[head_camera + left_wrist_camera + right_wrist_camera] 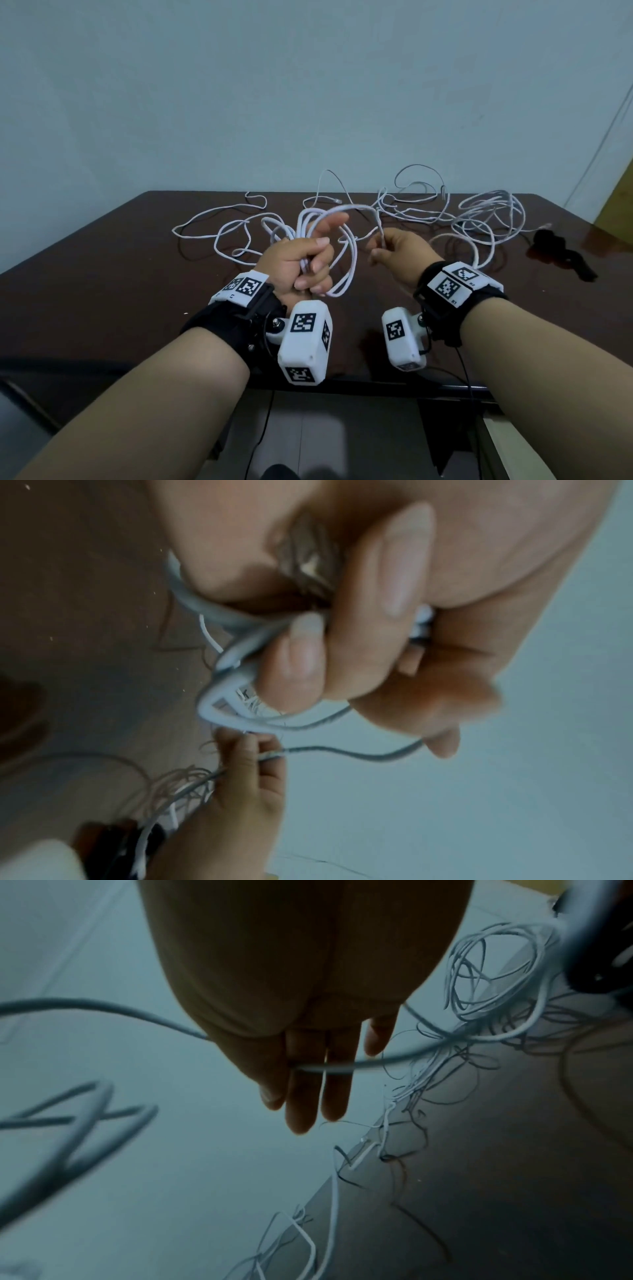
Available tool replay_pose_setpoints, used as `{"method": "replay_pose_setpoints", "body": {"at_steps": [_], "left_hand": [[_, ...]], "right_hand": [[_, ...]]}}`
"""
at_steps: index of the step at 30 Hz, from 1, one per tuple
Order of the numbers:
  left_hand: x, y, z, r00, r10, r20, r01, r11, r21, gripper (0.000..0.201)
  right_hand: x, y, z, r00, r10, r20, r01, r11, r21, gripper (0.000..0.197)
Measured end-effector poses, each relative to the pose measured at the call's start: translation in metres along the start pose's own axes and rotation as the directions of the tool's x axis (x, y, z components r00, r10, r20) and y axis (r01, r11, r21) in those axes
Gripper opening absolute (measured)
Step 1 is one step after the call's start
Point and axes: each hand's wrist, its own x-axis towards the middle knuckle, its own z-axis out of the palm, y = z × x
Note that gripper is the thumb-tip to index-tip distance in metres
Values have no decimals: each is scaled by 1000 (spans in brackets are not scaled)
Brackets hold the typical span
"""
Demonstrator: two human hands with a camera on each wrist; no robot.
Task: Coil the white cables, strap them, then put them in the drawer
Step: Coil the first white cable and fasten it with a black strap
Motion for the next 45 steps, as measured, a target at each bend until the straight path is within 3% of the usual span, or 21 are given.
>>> {"method": "replay_pose_setpoints", "body": {"at_steps": [5, 10, 14, 17, 22, 26, 30, 32, 34, 35, 37, 40, 42, 45], "left_hand": [[-1, 4, 6, 998, 63, 15, -63, 998, 25, 52], [-1, -1, 4, 999, 32, 11, -33, 997, 73, 79], [0, 1, 9, 994, 51, -101, -42, 995, 92, 86], [2, 1, 16, 981, 99, -167, -78, 988, 131, 77], [8, -2, 6, 942, 194, -275, -155, 975, 157, 95], [11, -9, 1, 902, 231, -364, -123, 947, 297, 93], [12, -16, -6, 890, 203, -409, 71, 823, 563, 104], [10, -20, -8, 905, 137, -404, 152, 780, 606, 97], [8, -22, -7, 915, 49, -401, 232, 749, 620, 69], [5, -22, -7, 921, 0, -390, 256, 755, 604, 64], [1, -21, -12, 941, -67, -333, 263, 764, 589, 69], [1, -19, -19, 953, -154, -261, 299, 616, 729, 94], [-1, -23, -16, 955, -212, -209, 297, 615, 730, 94], [-6, -27, -13, 950, -277, -143, 305, 723, 620, 42]], "right_hand": [[-11, 2, 12, 994, 56, 98, -43, 991, -129, 13], [-14, -2, 21, 981, 48, 186, 25, 929, -369, 16], [-22, -6, 27, 968, 7, 253, 113, 883, -456, 17], [-27, -13, 27, 955, -41, 293, 189, 846, -498, 20], [-35, -26, 26, 911, -79, 406, 293, 815, -500, 21], [-41, -36, 21, 893, -132, 431, 346, 813, -469, 17], [-46, -45, 22, 861, -209, 463, 443, 757, -481, 18], [-45, -45, 22, 858, -269, 438, 475, 740, -477, 19], [-43, -43, 20, 872, -317, 372, 474, 736, -484, 18], [-41, -41, 18, 885, -334, 325, 459, 743, -487, 18], [-38, -38, 15, 910, -347, 227, 414, 785, -460, 20], [-32, -34, 10, 953, -296, 64, 302, 915, -269, 8], [-28, -30, 9, 968, -248, 23, 247, 948, -200, 12], [-24, -23, 9, 980, -201, 9, 200, 970, -140, 9]]}}
